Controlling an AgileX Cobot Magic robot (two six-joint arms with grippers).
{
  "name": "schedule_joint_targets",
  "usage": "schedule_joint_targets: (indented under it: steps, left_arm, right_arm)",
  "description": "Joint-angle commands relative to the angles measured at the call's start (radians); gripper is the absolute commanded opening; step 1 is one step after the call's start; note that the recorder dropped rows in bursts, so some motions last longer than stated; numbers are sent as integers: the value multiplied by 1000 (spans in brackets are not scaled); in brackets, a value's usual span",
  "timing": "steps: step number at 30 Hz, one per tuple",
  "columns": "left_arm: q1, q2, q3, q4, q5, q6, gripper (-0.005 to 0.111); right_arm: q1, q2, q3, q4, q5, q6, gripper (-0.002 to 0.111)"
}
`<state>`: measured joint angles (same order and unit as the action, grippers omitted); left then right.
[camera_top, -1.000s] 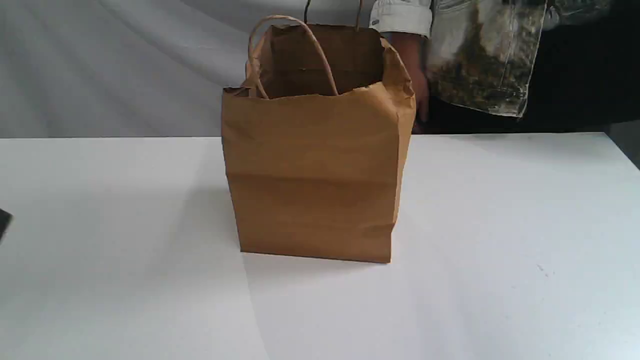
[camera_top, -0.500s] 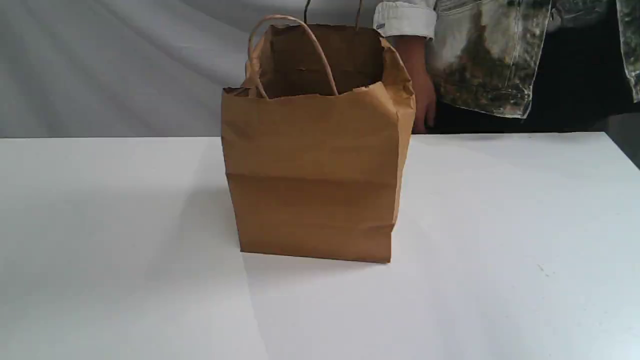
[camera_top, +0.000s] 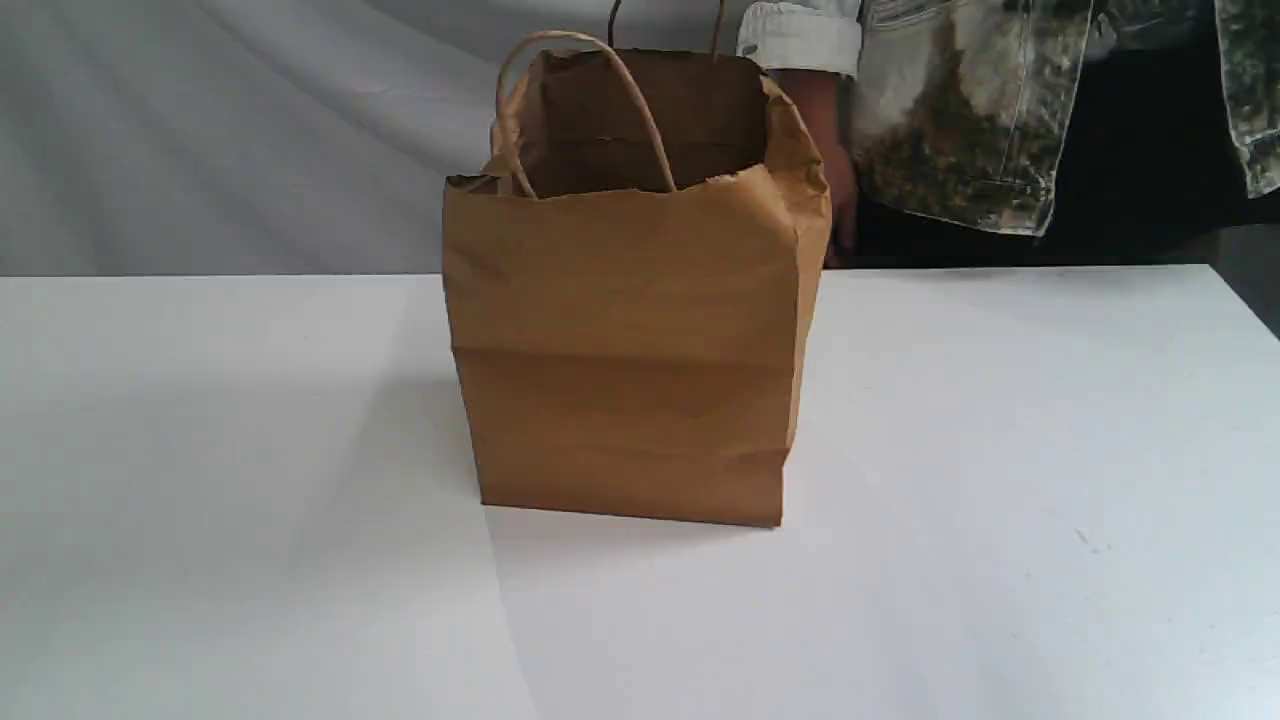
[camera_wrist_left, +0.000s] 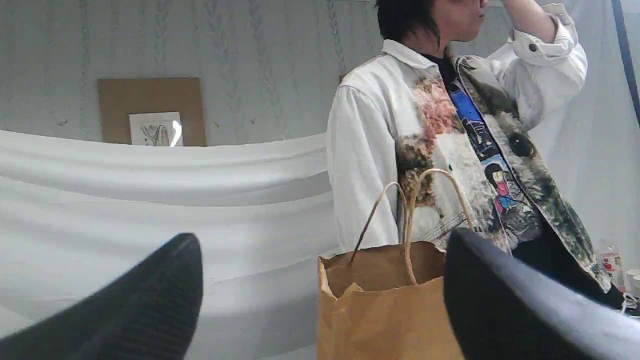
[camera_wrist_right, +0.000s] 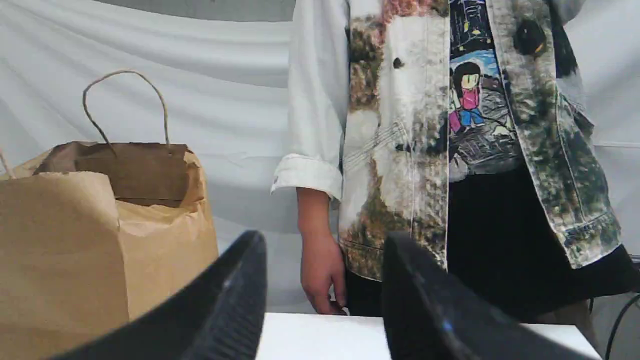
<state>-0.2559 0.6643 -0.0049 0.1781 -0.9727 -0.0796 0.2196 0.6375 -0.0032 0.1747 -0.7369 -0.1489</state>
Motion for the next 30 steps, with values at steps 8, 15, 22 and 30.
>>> schedule_joint_targets:
  steps: [8, 15, 22, 30]
  left_arm:
    - [2, -13, 5, -119, -41, 156, 70]
    - [2, -161, 5, -96, 11, 27, 69]
    - [2, -299, 5, -104, 10, 25, 69]
    - [2, -382, 5, -81, 186, 27, 18]
  right_arm:
    - [1, -5, 3, 1, 1, 4, 38]
    - [1, -5, 3, 1, 1, 4, 38]
    - [1, -5, 3, 1, 1, 4, 38]
    - [1, -5, 3, 1, 1, 5, 38]
